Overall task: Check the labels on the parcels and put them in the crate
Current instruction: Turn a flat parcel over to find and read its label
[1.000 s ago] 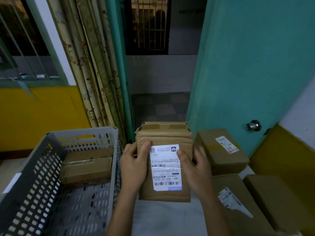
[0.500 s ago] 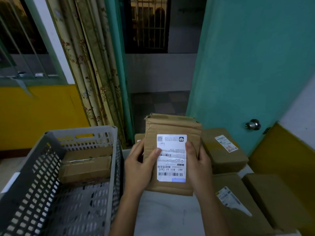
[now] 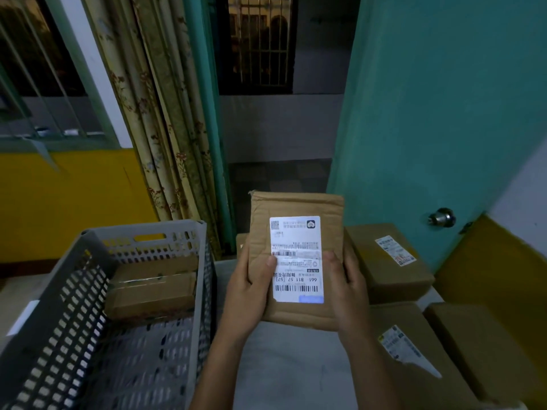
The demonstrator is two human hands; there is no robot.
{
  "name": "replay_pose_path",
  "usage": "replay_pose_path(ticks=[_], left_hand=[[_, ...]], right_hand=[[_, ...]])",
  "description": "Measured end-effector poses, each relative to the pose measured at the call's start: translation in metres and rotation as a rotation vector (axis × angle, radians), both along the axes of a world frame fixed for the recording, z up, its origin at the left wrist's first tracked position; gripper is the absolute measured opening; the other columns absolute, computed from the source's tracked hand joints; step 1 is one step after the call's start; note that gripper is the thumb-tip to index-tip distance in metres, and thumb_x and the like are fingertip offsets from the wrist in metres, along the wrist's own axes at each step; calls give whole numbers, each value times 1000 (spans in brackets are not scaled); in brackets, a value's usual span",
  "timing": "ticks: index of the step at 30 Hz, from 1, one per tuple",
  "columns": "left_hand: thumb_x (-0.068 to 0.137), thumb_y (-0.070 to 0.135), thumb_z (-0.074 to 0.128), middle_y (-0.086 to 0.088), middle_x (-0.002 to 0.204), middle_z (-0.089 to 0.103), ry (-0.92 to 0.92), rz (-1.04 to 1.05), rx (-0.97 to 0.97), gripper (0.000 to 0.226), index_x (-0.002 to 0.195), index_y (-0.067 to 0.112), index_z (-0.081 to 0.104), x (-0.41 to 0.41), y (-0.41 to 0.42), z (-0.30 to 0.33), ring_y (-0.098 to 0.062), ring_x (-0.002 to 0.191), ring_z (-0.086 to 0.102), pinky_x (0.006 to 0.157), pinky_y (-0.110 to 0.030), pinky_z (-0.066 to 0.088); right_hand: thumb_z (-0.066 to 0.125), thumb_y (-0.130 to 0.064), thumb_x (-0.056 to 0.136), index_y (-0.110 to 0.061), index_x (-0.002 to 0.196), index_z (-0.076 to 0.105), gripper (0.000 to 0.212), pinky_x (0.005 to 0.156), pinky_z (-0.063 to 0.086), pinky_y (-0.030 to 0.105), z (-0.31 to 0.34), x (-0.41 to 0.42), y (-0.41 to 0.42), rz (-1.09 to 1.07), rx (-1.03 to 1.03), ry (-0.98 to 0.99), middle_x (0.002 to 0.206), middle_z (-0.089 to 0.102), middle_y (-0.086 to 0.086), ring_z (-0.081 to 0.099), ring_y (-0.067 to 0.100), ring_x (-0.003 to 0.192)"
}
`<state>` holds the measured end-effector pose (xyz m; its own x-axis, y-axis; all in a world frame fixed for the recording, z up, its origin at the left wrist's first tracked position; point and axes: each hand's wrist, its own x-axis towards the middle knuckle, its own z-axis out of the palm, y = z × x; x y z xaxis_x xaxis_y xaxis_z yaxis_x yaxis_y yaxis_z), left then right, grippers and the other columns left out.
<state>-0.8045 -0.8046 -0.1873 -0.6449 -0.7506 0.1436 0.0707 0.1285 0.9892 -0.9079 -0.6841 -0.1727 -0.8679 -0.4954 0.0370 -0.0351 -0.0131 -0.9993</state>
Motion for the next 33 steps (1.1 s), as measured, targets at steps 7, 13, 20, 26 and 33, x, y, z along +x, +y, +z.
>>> replay_pose_path(ticks=[7, 13, 20, 26, 33], left_hand=[[93, 48, 50, 19, 120, 70, 6, 33, 3, 61, 151, 29, 44, -3, -8, -3, 7, 108, 65, 84, -7, 50], [92, 46, 50, 26, 115, 69, 45, 72, -9, 59, 147, 26, 48, -6, -7, -4, 13, 104, 64, 81, -4, 48], [90, 58, 60, 42, 125, 60, 51, -83, 63, 56, 143, 52, 42, 5, -11, 7, 15, 119, 56, 96, -14, 48], [90, 66, 55, 27, 137, 59, 90, -121, 180, 53, 140, 51, 48, 7, -16, 8, 6, 121, 59, 91, -21, 52], [77, 55, 68, 9, 121, 74, 28, -134, 275, 59, 131, 34, 62, 10, -19, -1, -10, 109, 71, 83, -24, 56]], right_hand=[[46, -77, 78, -88, 118, 35, 43, 113, 38, 28, -1, -2, -3, 76, -17, 117, 140, 42, -46, 42, -14, 133], [49, -80, 75, -77, 131, 37, 58, 118, 38, 44, -5, -5, -5, 121, -32, 91, 156, 40, -24, 41, 1, 142], [69, -57, 86, -56, 125, 55, 42, 74, 59, 24, 0, -5, 2, 46, -89, -33, 115, 74, -15, 72, 3, 98], [62, -46, 89, -28, 113, 72, 31, 89, 56, 43, -2, -11, 3, -5, -193, -255, 106, 79, -1, 75, 19, 96], [58, -48, 96, -34, 109, 70, 22, 80, 58, 32, -11, -19, 4, -63, -96, -206, 102, 78, -11, 74, 3, 88]])
